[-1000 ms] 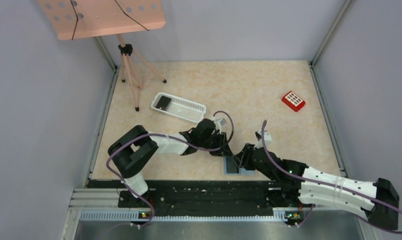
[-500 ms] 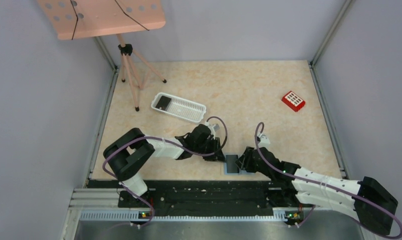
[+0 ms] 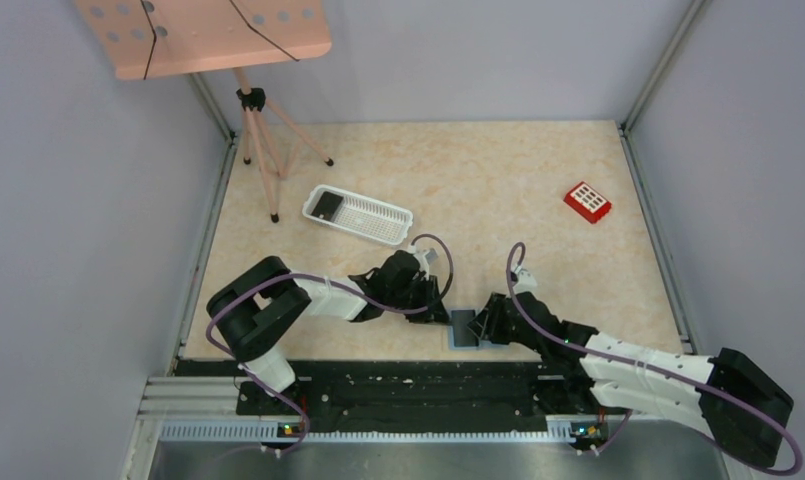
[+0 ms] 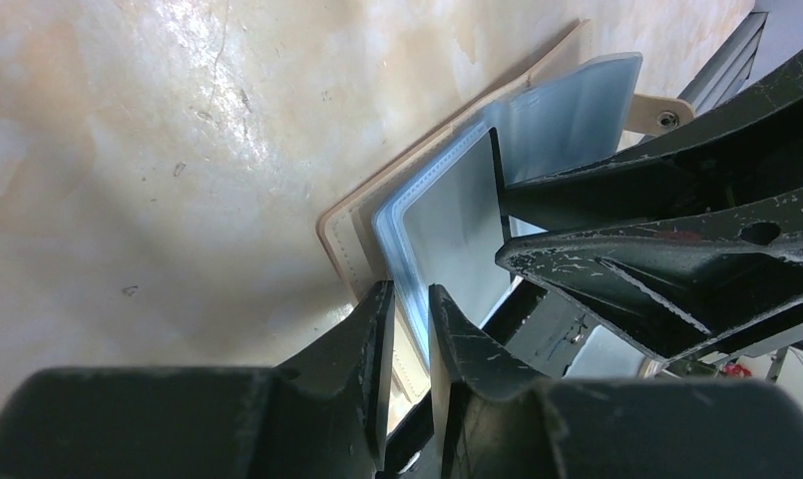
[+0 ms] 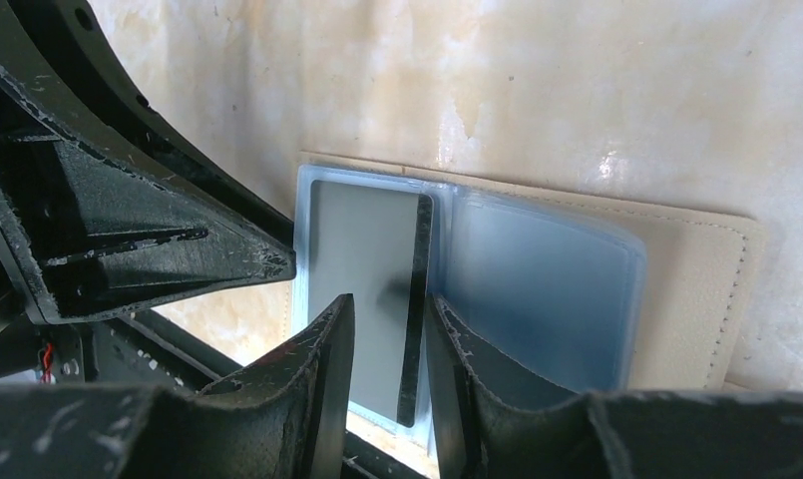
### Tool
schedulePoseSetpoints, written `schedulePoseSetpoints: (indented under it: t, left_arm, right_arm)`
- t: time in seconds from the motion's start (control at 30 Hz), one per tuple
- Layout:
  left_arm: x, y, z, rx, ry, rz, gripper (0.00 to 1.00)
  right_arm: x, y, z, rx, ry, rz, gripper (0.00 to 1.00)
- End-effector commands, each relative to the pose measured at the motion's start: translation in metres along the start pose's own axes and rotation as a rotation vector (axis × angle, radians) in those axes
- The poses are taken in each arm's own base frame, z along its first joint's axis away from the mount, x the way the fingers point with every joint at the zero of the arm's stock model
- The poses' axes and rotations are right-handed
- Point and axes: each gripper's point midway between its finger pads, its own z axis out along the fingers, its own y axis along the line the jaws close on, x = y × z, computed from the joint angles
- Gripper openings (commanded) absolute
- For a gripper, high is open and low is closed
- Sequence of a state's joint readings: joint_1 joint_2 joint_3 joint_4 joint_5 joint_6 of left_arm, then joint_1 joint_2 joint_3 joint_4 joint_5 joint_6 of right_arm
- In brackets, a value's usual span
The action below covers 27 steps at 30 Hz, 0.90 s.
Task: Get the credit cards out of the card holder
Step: Remove the credit card from the card holder.
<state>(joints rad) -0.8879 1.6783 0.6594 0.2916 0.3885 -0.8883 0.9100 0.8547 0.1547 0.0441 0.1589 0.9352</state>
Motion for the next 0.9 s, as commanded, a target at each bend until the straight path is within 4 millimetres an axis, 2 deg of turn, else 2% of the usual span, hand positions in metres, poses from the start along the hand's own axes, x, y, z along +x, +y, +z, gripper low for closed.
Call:
schedulePoseSetpoints:
  t: [0.0,0.13,0.23,0.5,0.87]
  left_arm:
    - [0.000,-0.002,0.001,0.027,-0.002,0.012,0.23]
    - [0.000,-0.001,0.000,0.023,-0.005,0.012,0.20]
    - [0.001,0.000,0.000,0.021,-0.004,0.013,0.14]
    - [0.002,0.001,-0.003,0.012,-0.006,0.025,0.00]
    - [-0.004,0.003,-0.018,-0.026,-0.039,0.059,0.00]
  right_arm:
    - [0.002,-0.005,0.003,0.001,0.004,0.004,0.33]
    - [0.006,-0.010,0.005,0.003,0.023,0.015,0.33]
    - [0.010,-0.010,0.005,-0.010,0.035,0.021,0.33]
    - [0.005,0.014,0.000,-0.188,0.015,0.067,0.28]
    - [-0.002,0.042,-0.004,-0.328,0.007,0.066,0.16]
